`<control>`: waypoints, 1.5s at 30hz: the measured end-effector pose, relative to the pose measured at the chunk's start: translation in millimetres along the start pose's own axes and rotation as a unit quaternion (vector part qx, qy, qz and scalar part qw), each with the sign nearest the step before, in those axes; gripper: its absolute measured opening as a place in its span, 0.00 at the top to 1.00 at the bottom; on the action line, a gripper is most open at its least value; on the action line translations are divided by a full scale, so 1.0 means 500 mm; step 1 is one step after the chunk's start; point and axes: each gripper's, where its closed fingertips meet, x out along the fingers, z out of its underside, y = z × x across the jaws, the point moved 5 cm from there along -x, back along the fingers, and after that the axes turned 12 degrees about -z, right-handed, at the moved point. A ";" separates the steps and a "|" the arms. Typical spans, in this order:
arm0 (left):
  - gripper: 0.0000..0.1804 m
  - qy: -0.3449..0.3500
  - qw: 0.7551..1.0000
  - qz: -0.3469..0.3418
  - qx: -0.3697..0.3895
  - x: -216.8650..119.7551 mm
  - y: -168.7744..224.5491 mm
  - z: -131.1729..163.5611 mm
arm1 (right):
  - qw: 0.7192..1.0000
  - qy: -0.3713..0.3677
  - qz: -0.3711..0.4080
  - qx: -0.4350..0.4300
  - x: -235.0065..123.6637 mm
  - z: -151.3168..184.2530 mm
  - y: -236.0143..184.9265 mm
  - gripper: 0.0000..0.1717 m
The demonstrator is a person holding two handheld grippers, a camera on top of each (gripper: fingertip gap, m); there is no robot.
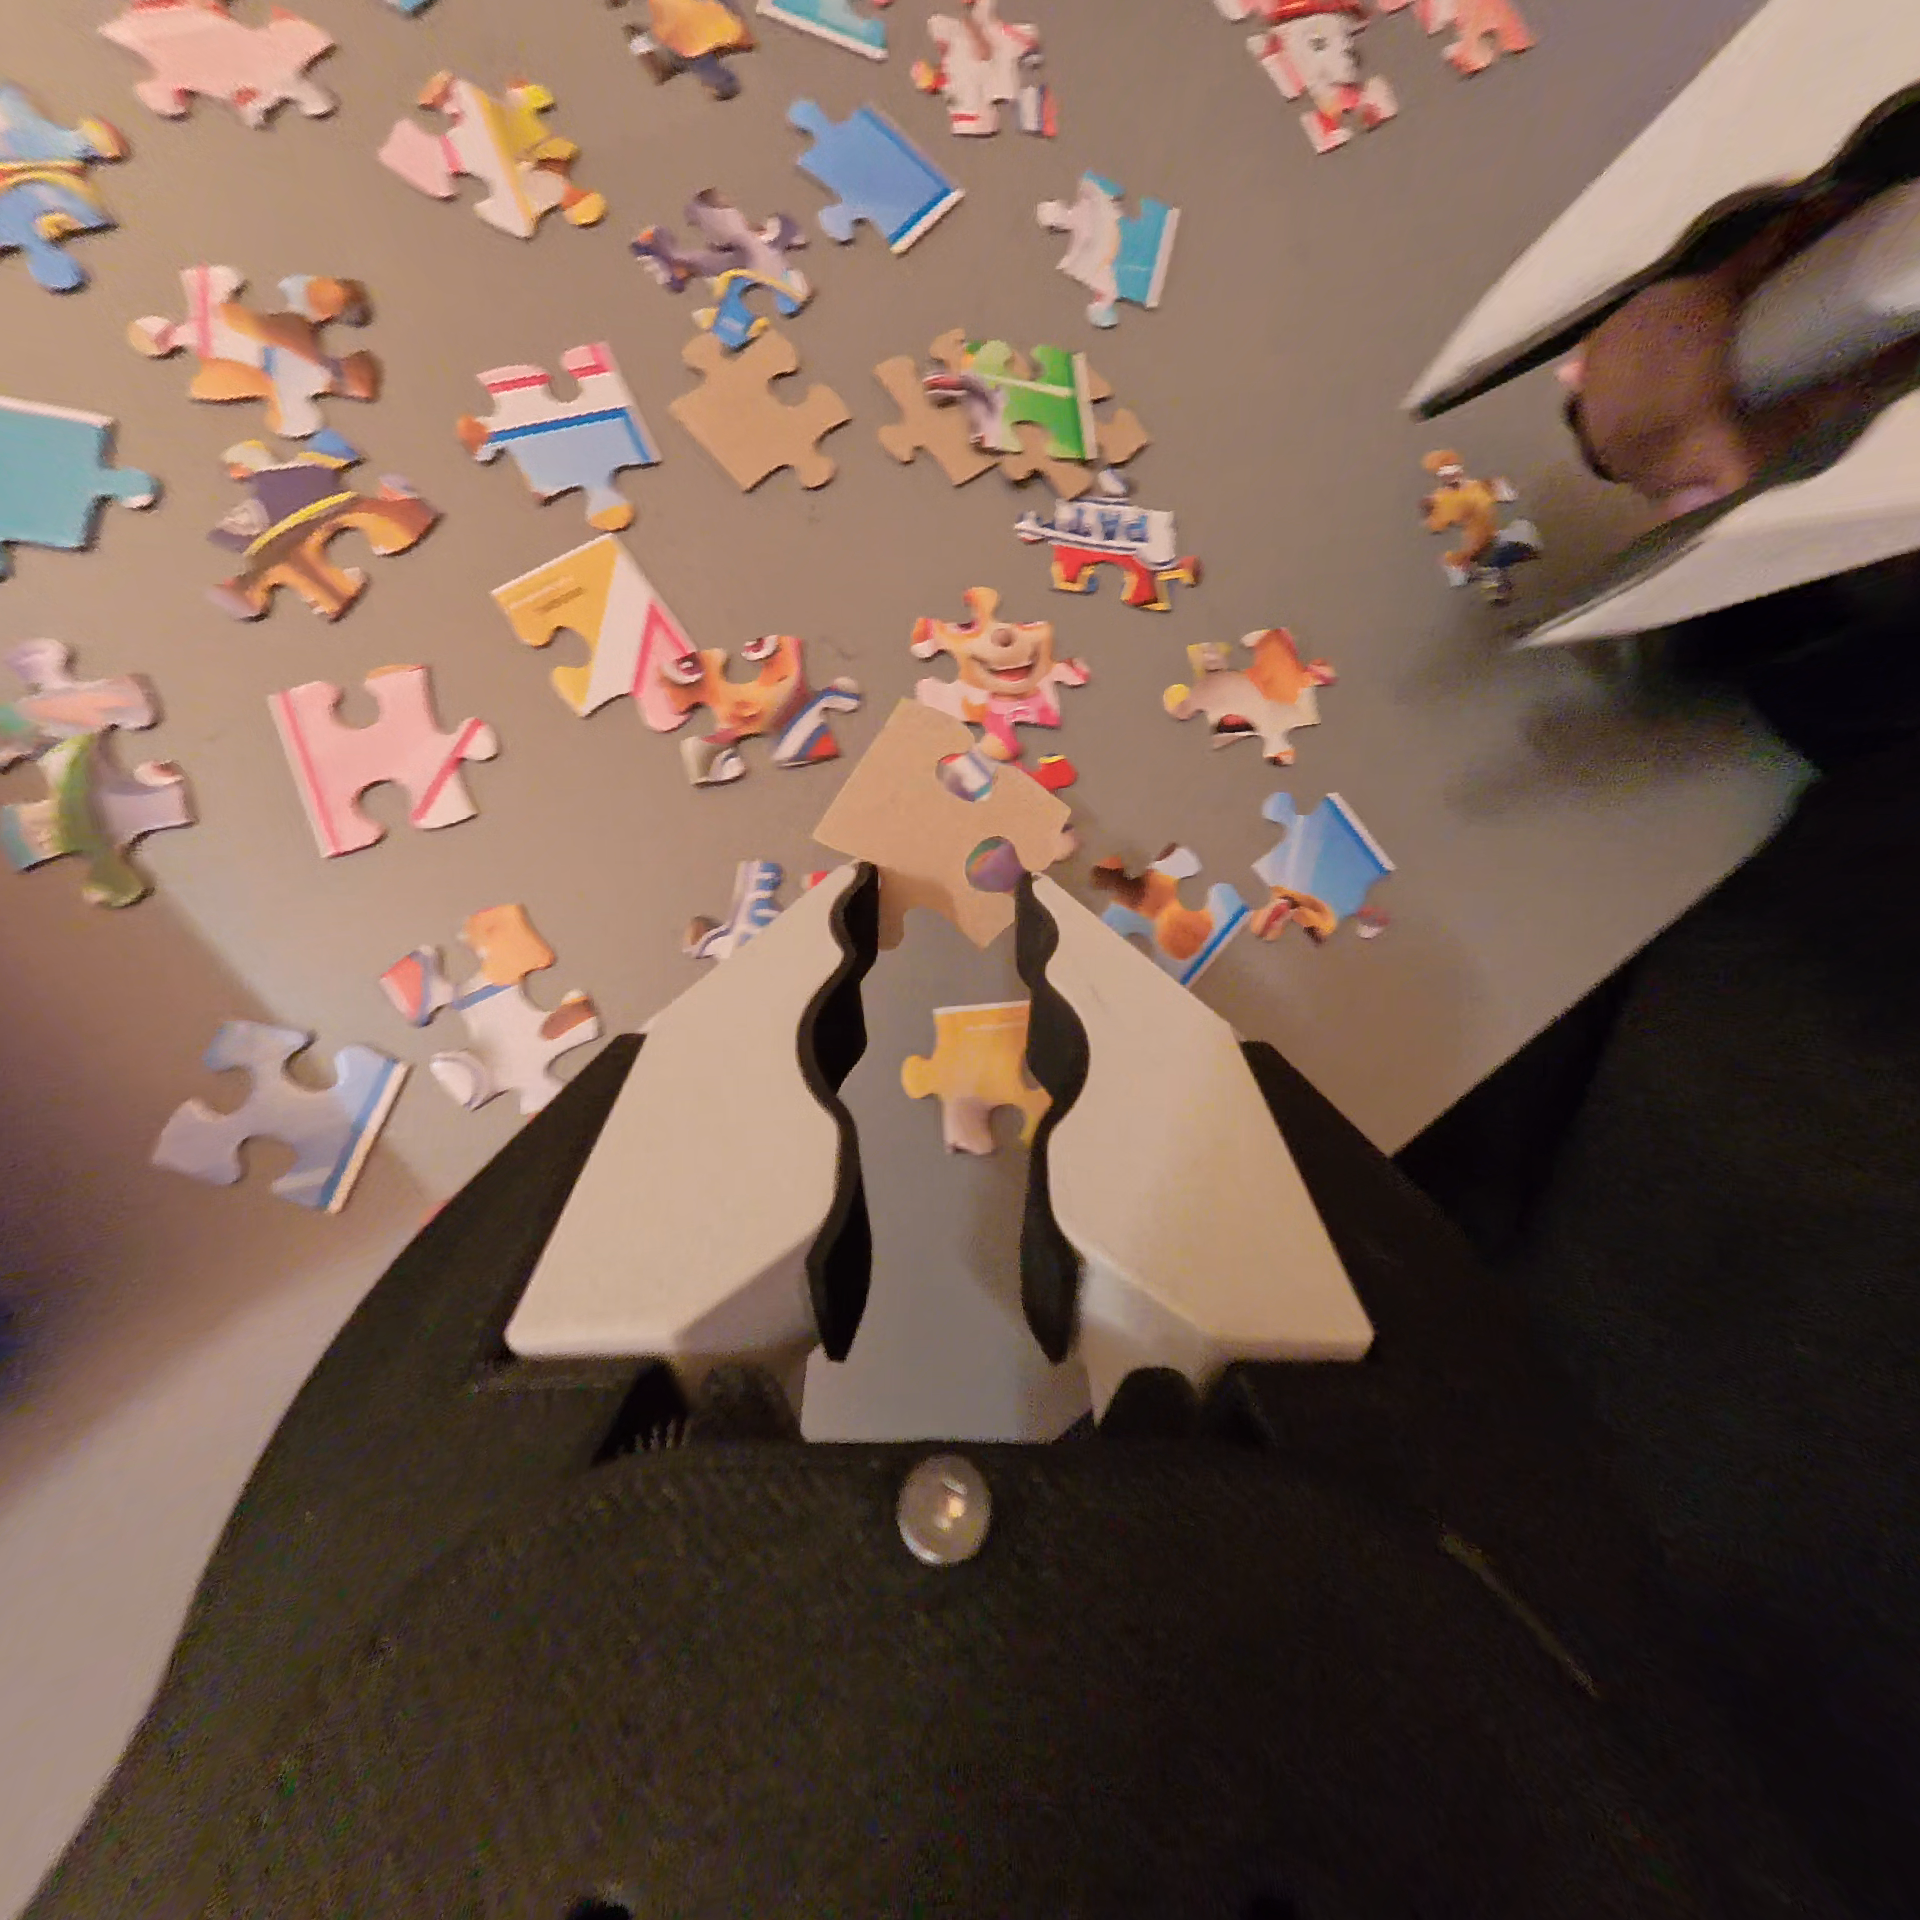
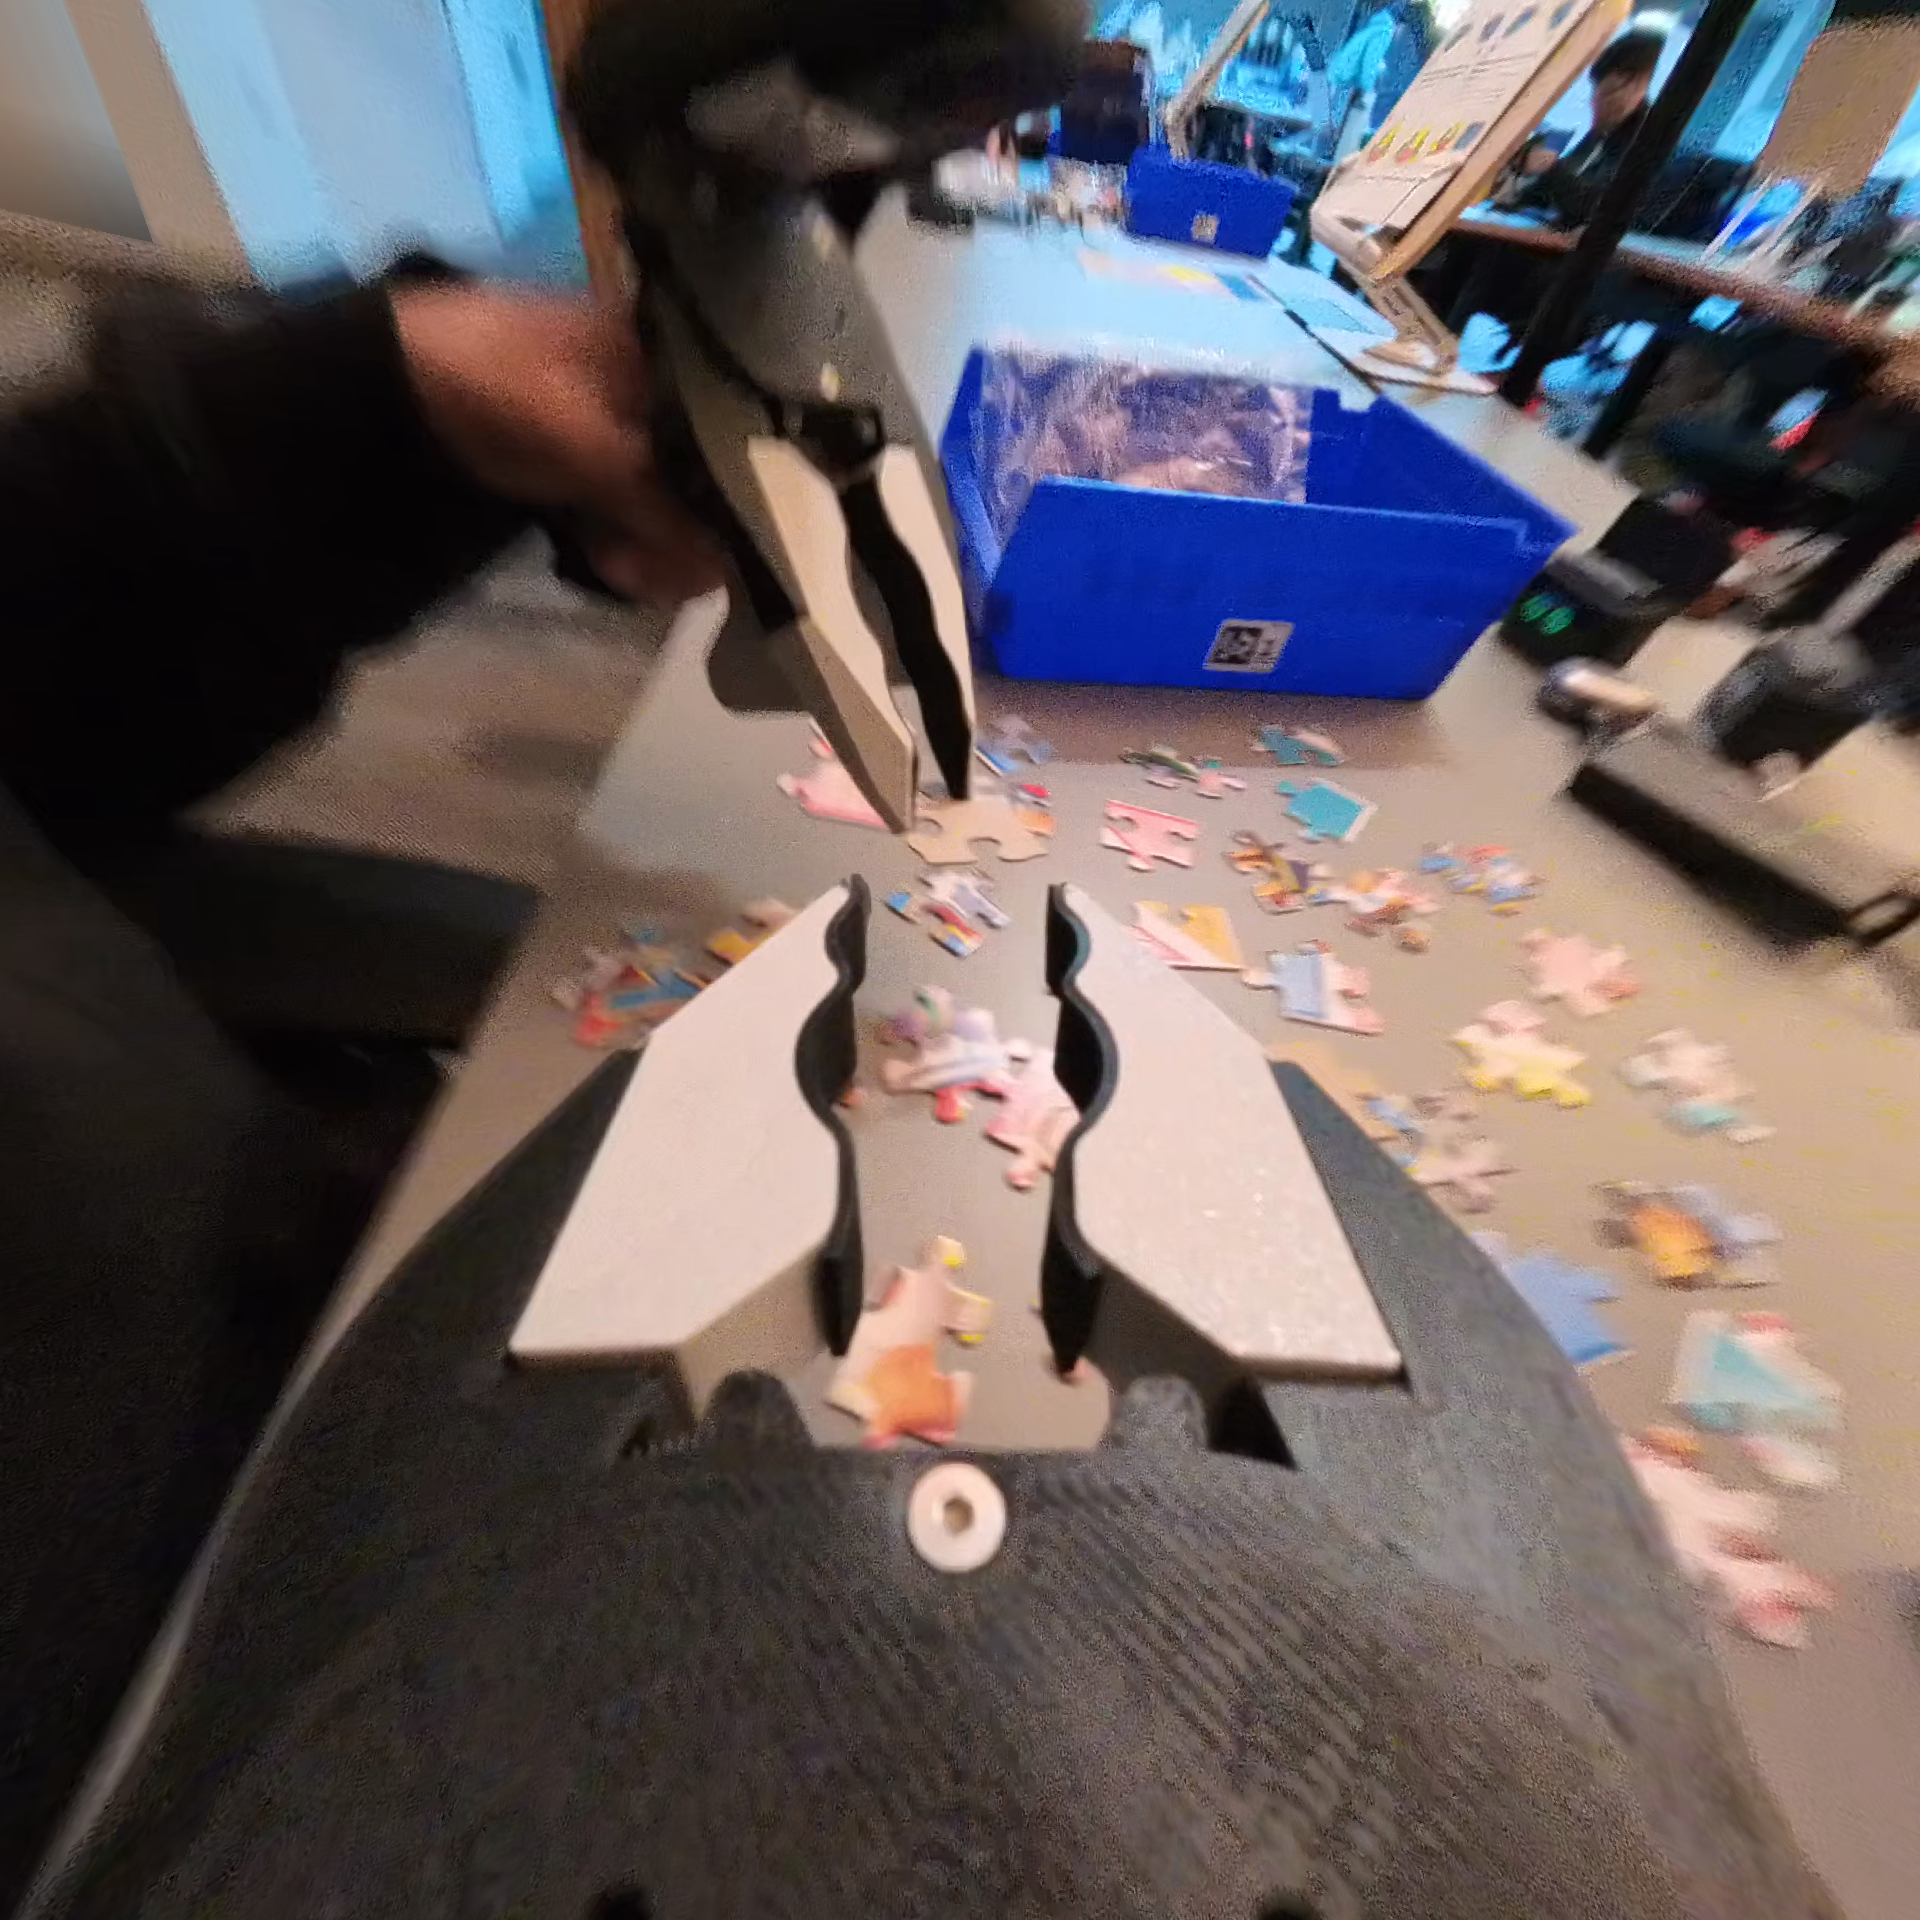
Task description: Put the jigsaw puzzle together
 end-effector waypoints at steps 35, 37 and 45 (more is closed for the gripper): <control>0.75 0.101 0.981 0.163 -0.015 0.027 0.101 -0.055 | 0.834 -0.037 0.118 0.538 -0.219 0.247 0.089 0.97; 0.74 0.098 0.982 0.160 -0.010 0.031 0.104 -0.054 | 0.837 -0.056 0.137 0.527 -0.237 0.250 0.094 0.93; 0.75 0.113 0.980 0.163 -0.025 0.032 0.097 -0.066 | 0.888 -0.044 0.159 0.430 -0.259 0.188 0.119 0.87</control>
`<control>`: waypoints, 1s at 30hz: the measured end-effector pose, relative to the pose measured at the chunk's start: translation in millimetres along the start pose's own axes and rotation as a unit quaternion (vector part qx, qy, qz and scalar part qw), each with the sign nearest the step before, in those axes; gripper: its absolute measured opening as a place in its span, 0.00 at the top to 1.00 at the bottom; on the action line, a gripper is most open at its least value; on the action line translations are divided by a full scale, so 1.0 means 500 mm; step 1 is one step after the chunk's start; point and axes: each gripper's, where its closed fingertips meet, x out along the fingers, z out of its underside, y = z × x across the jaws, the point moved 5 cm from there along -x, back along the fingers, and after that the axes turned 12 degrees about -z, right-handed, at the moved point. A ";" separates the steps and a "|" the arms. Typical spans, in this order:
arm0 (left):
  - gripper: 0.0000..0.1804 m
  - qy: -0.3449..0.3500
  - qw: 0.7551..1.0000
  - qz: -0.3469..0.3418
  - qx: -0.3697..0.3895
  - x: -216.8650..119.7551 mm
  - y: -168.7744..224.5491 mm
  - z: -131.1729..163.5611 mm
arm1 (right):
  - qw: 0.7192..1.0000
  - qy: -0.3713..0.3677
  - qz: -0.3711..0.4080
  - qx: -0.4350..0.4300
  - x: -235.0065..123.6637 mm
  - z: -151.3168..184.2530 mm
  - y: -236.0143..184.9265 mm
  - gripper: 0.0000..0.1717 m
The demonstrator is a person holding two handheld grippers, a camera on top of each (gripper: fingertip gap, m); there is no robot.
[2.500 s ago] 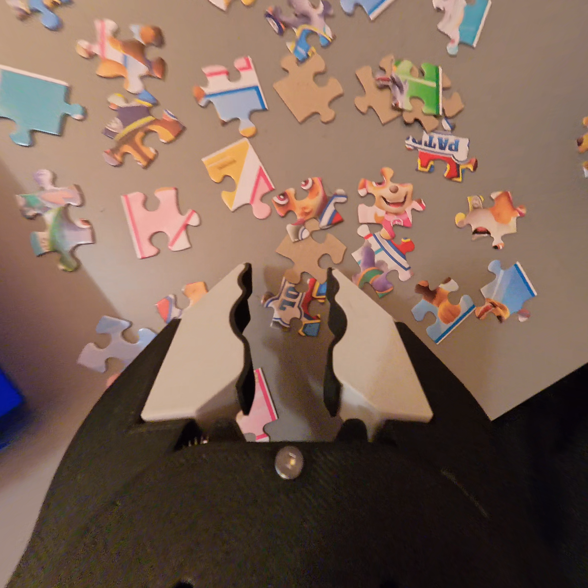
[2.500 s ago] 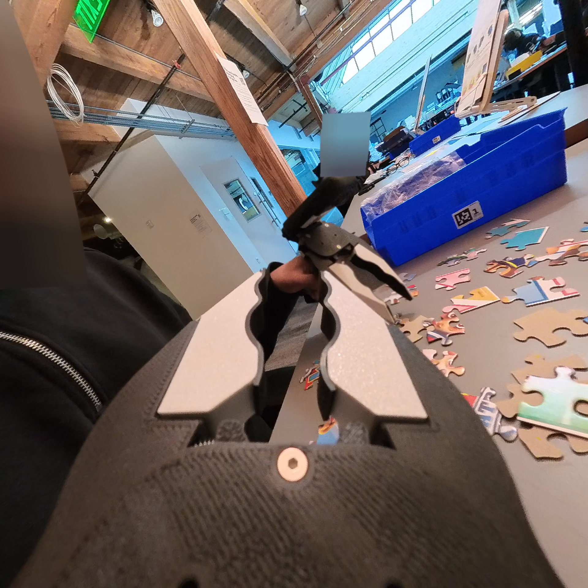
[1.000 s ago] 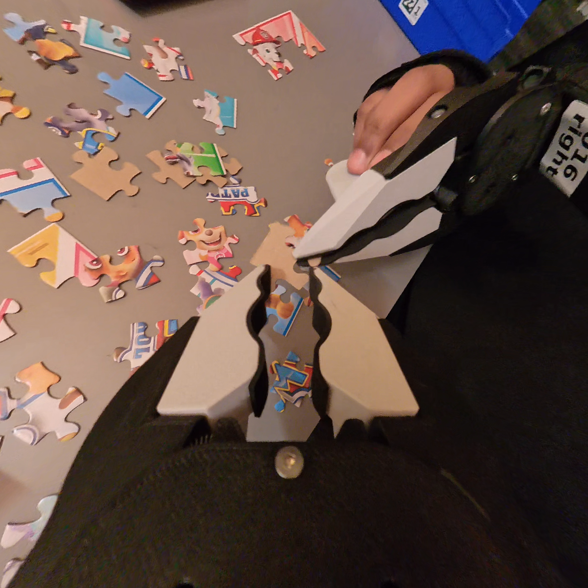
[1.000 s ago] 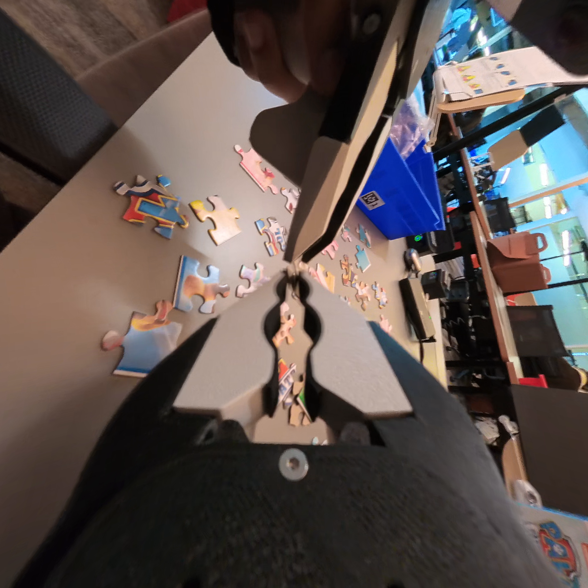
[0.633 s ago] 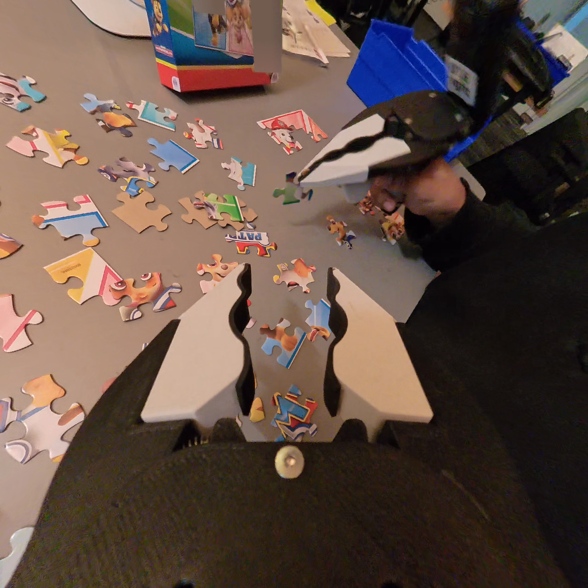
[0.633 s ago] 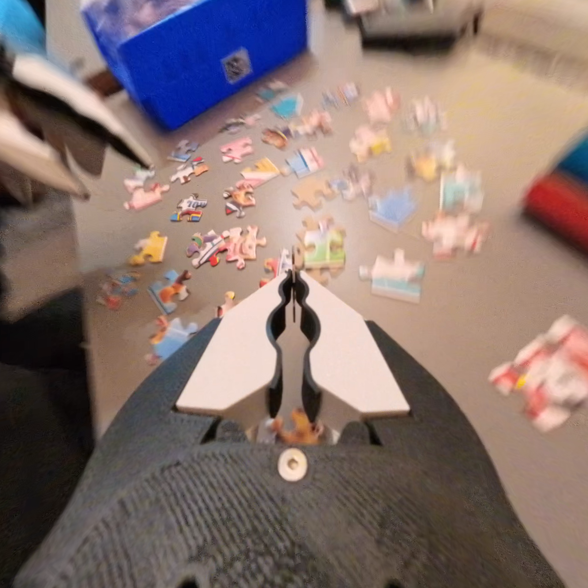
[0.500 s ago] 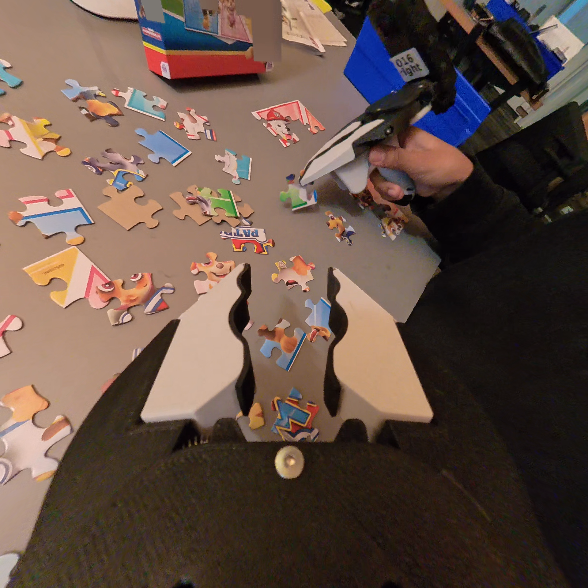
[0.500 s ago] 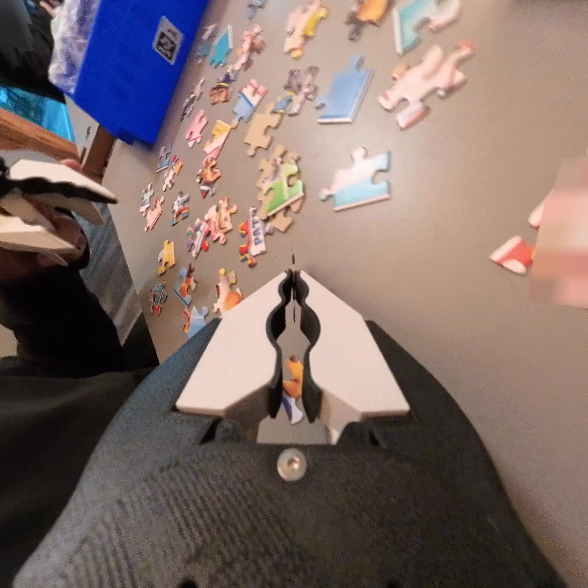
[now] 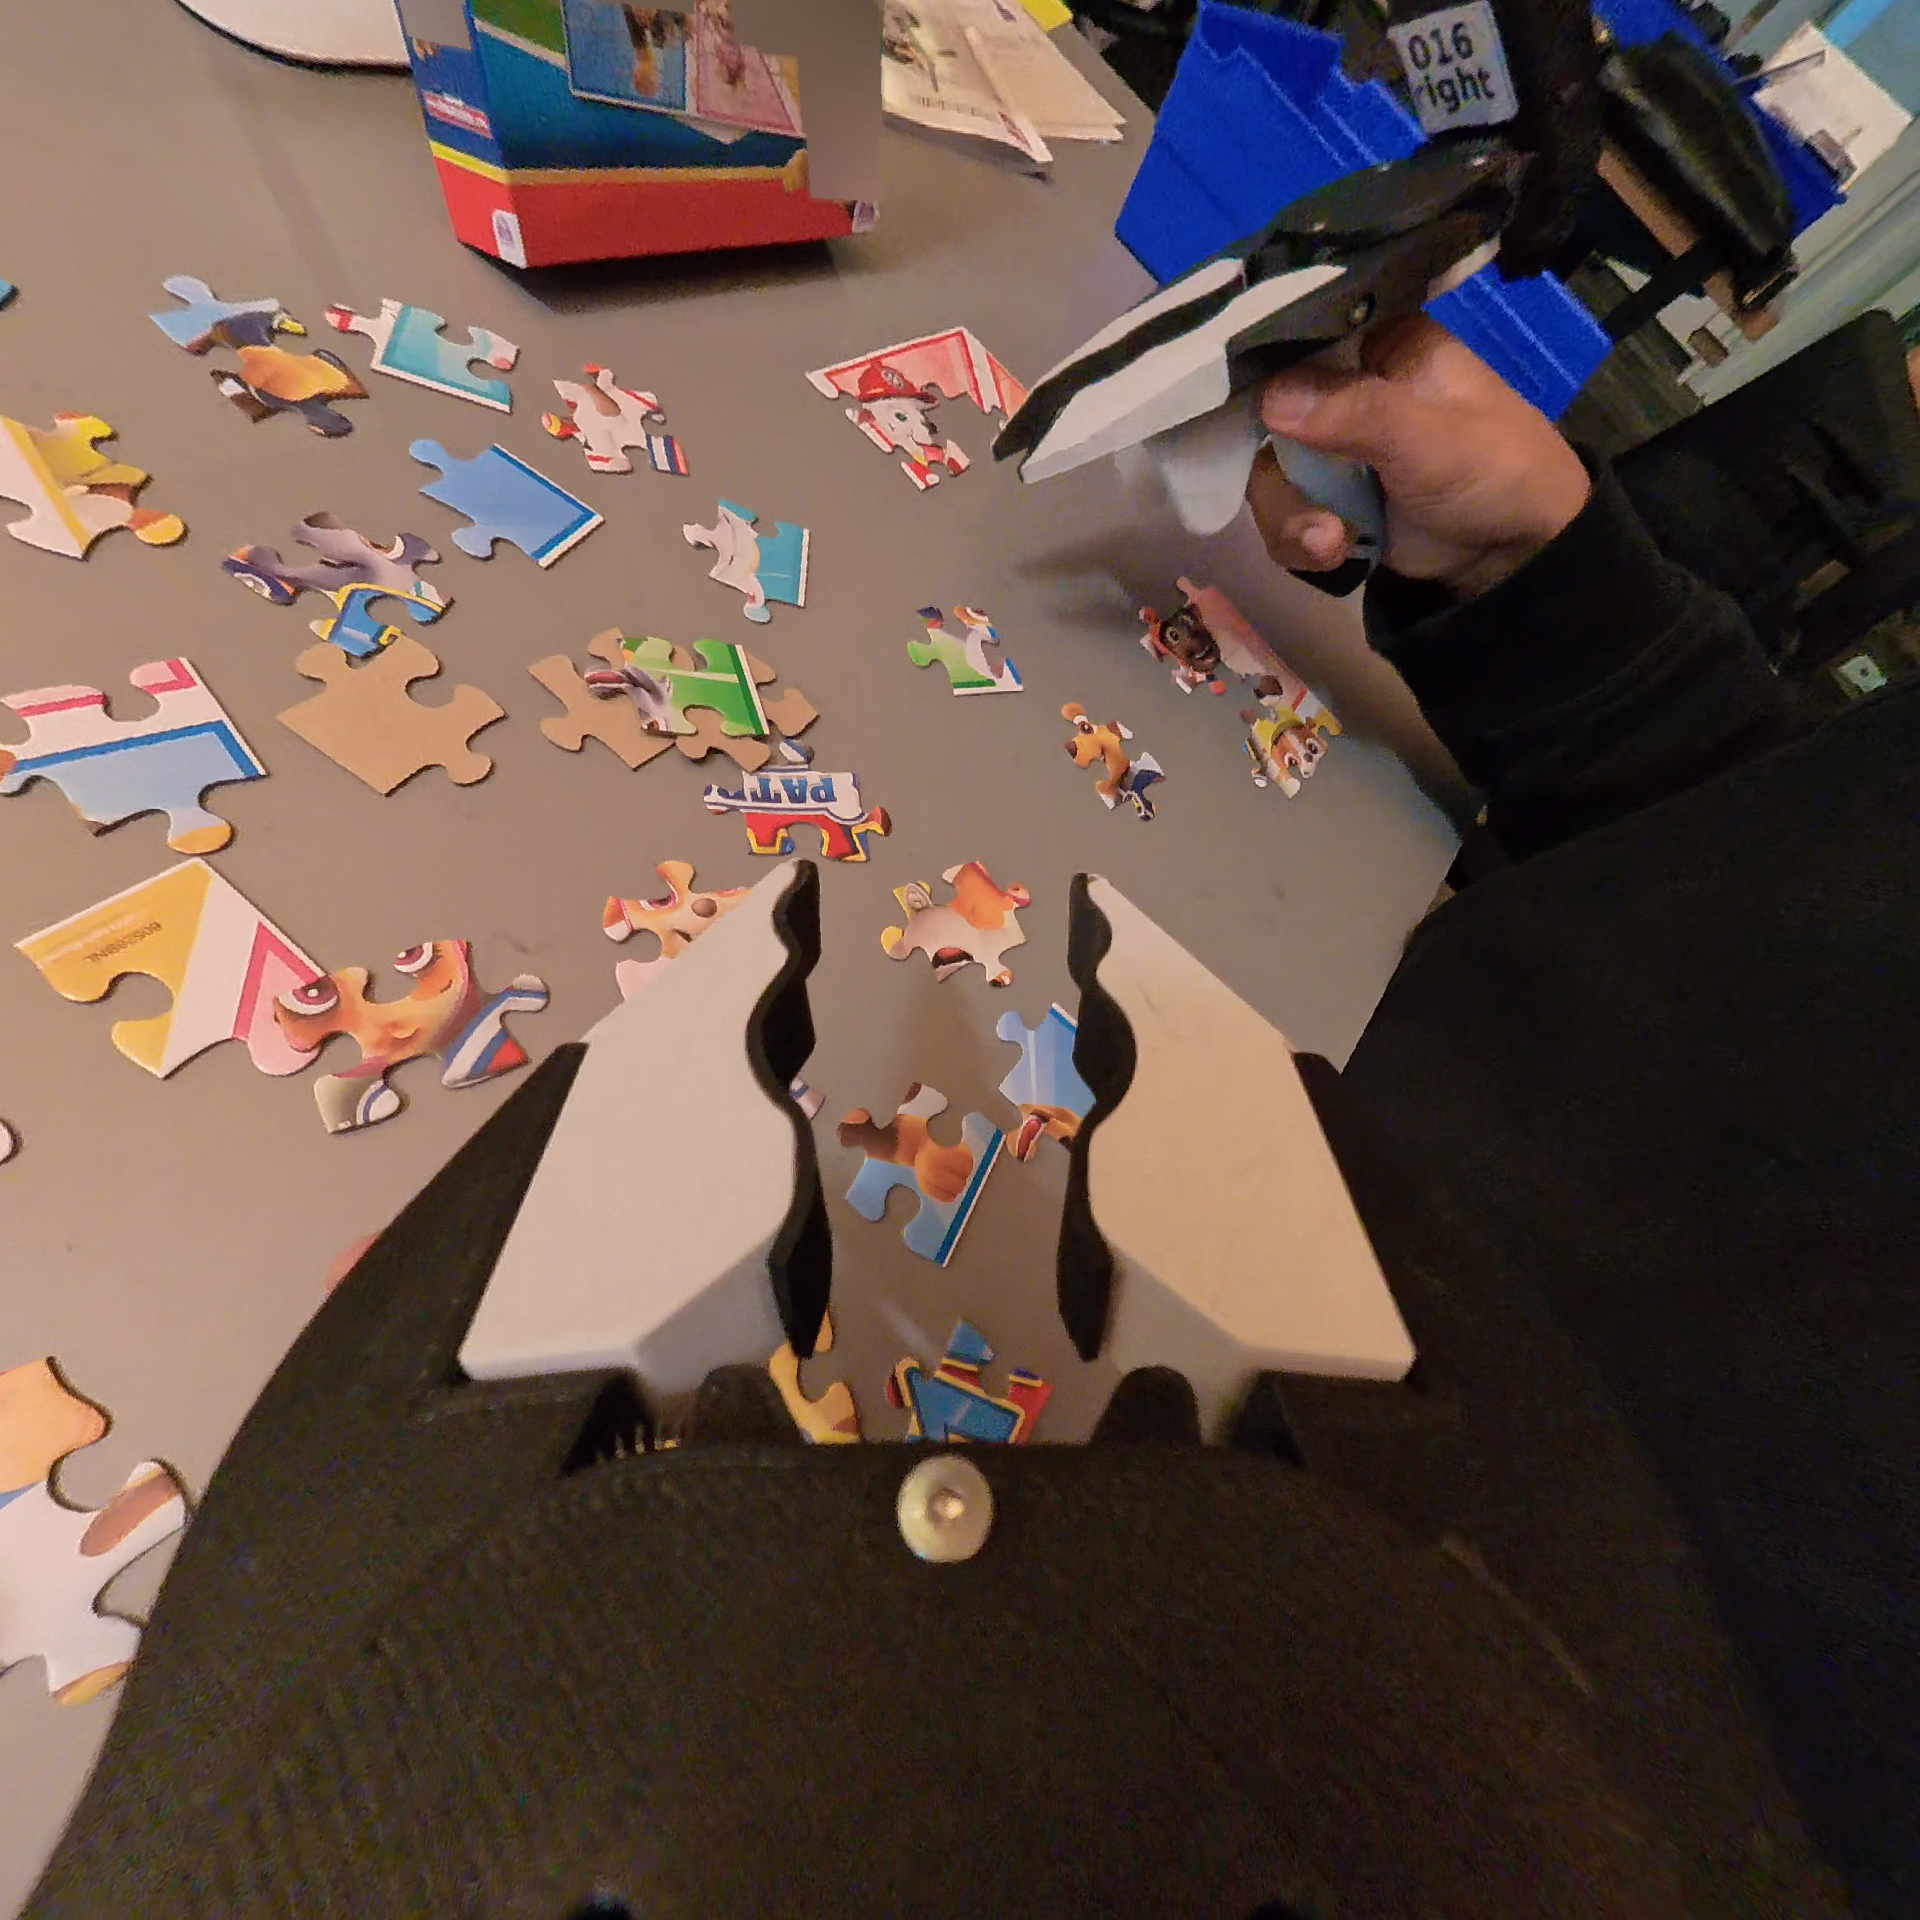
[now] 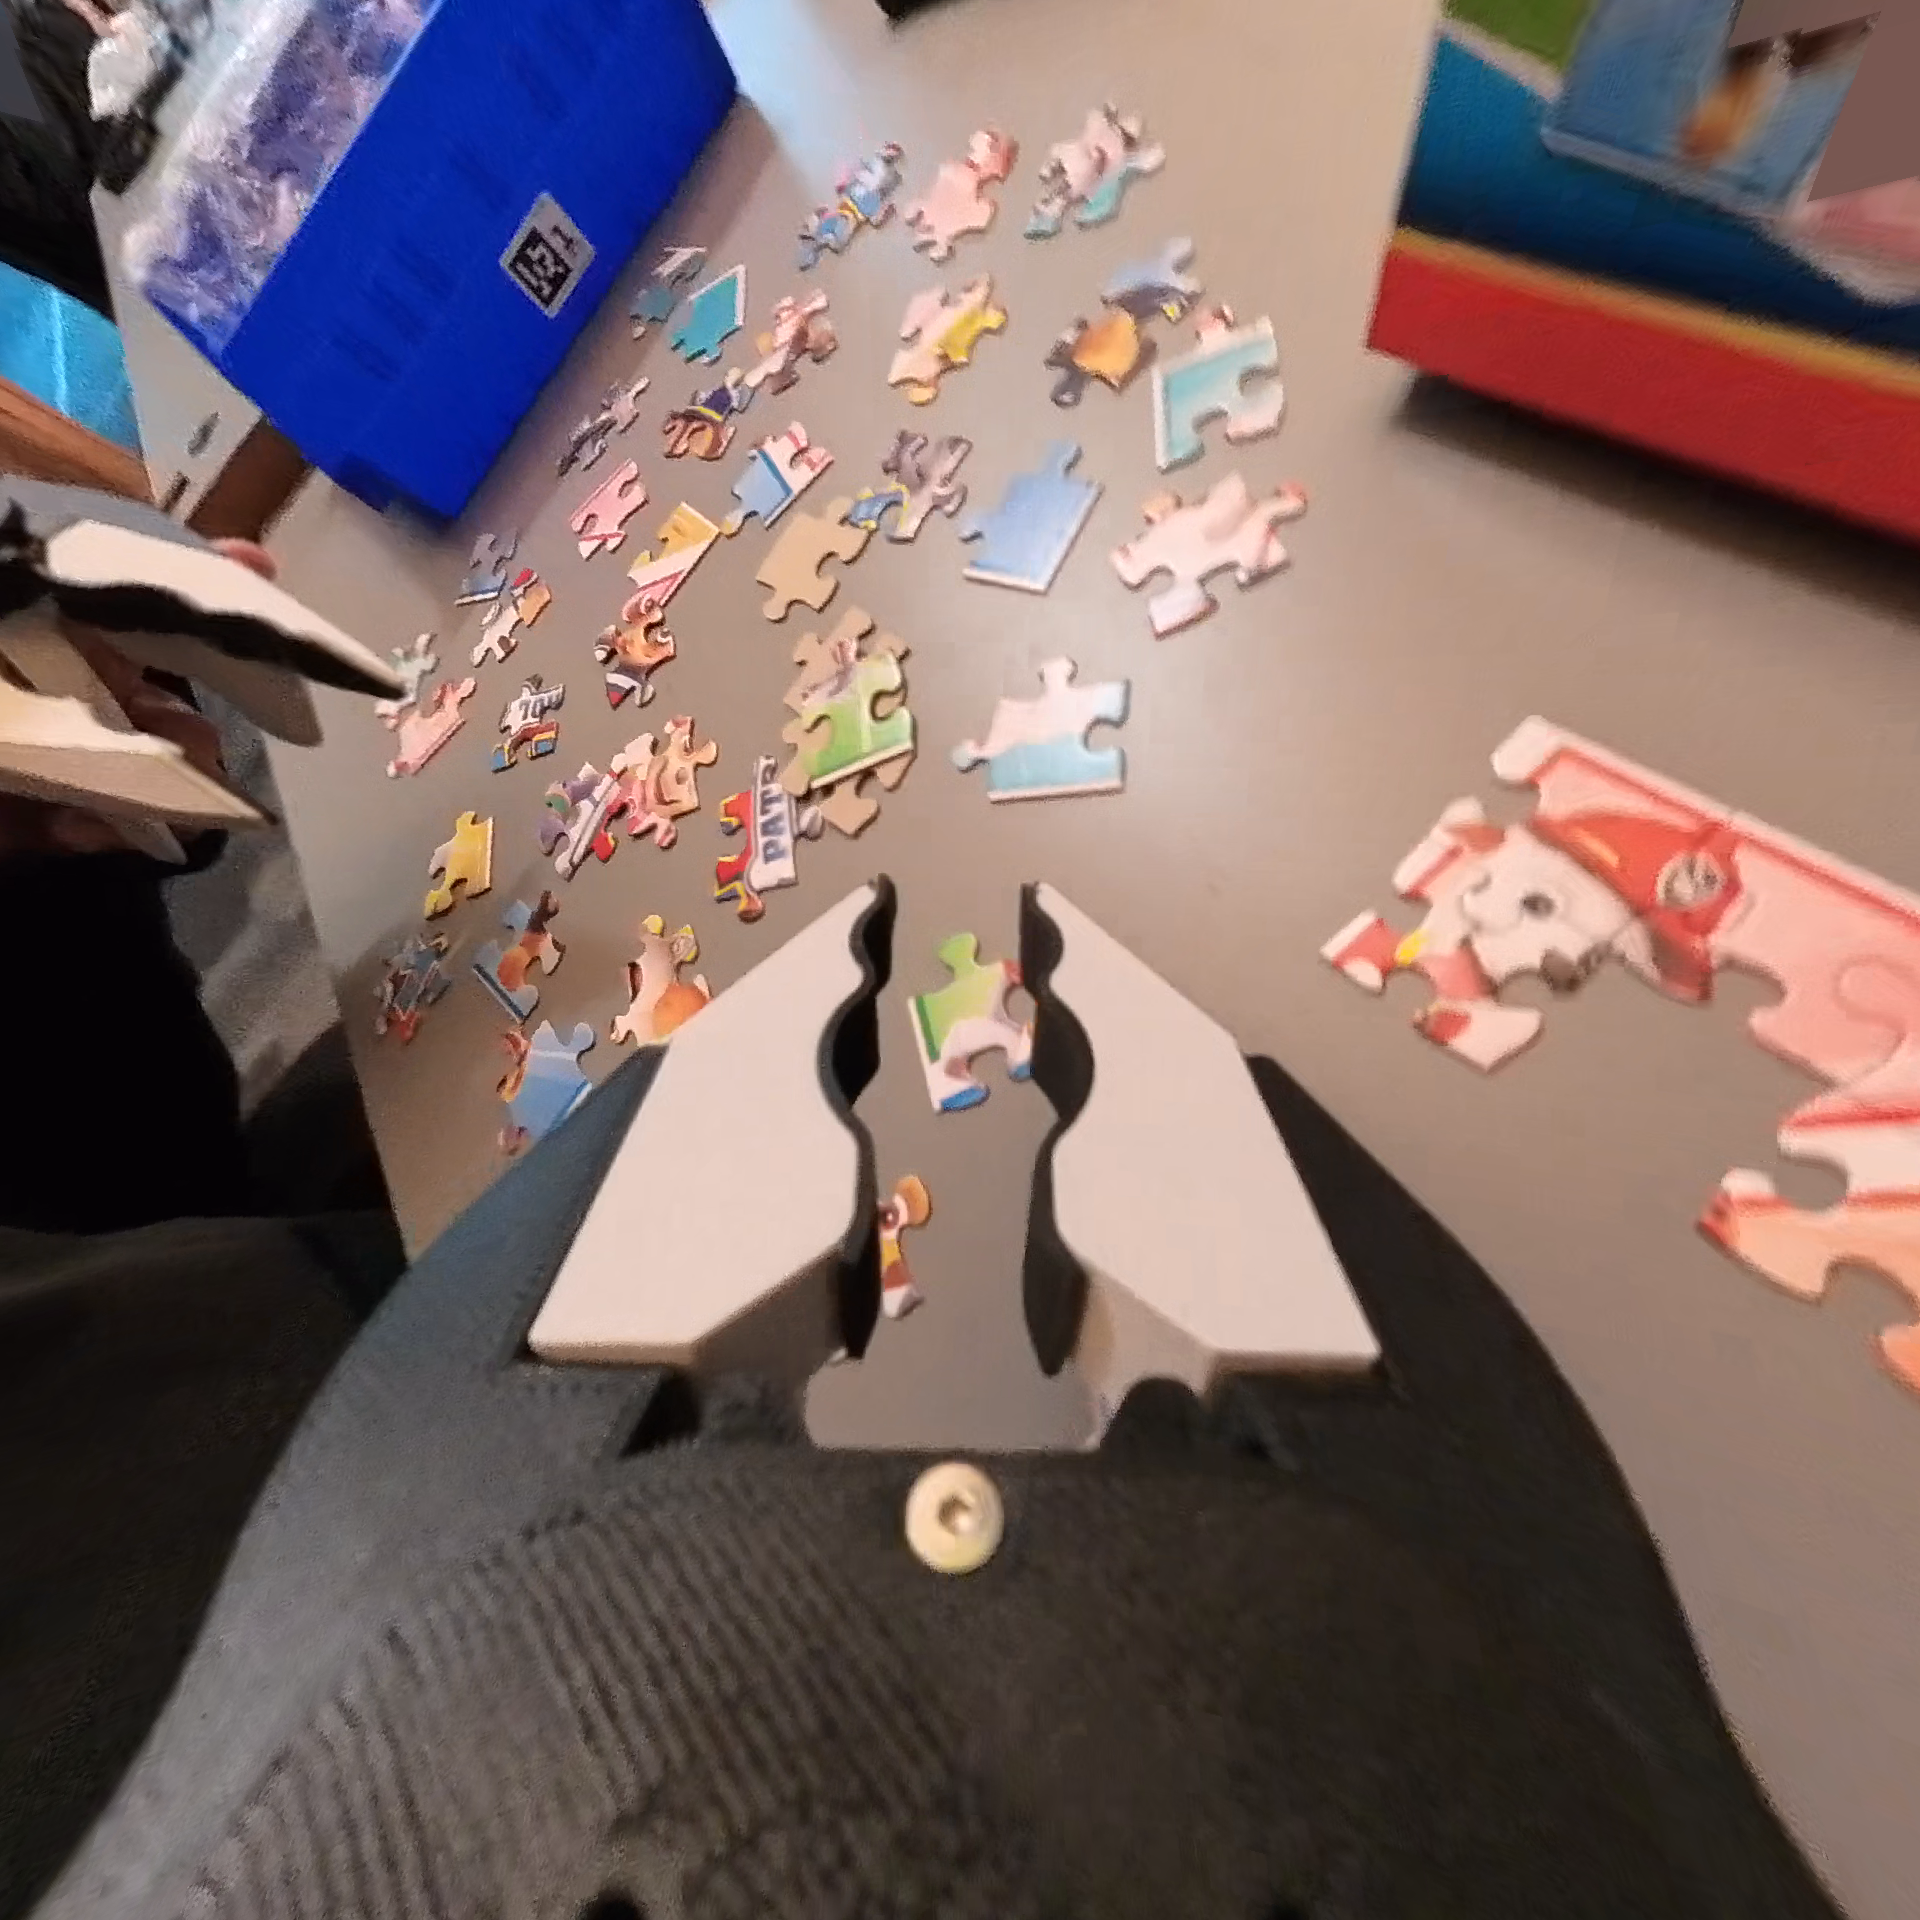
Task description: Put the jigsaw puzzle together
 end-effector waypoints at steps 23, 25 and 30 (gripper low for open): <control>0.75 0.043 0.998 0.025 -0.034 -0.019 -0.008 0.013 | 0.966 -0.140 0.065 -0.209 0.226 -0.032 -0.037 0.87; 0.75 0.046 0.998 0.030 -0.037 -0.018 -0.010 0.013 | 0.967 -0.127 0.074 -0.209 0.195 -0.037 -0.038 0.87; 0.75 0.047 0.998 0.034 -0.034 -0.014 -0.008 0.015 | 0.979 -0.086 0.083 -0.165 0.089 -0.033 -0.017 0.87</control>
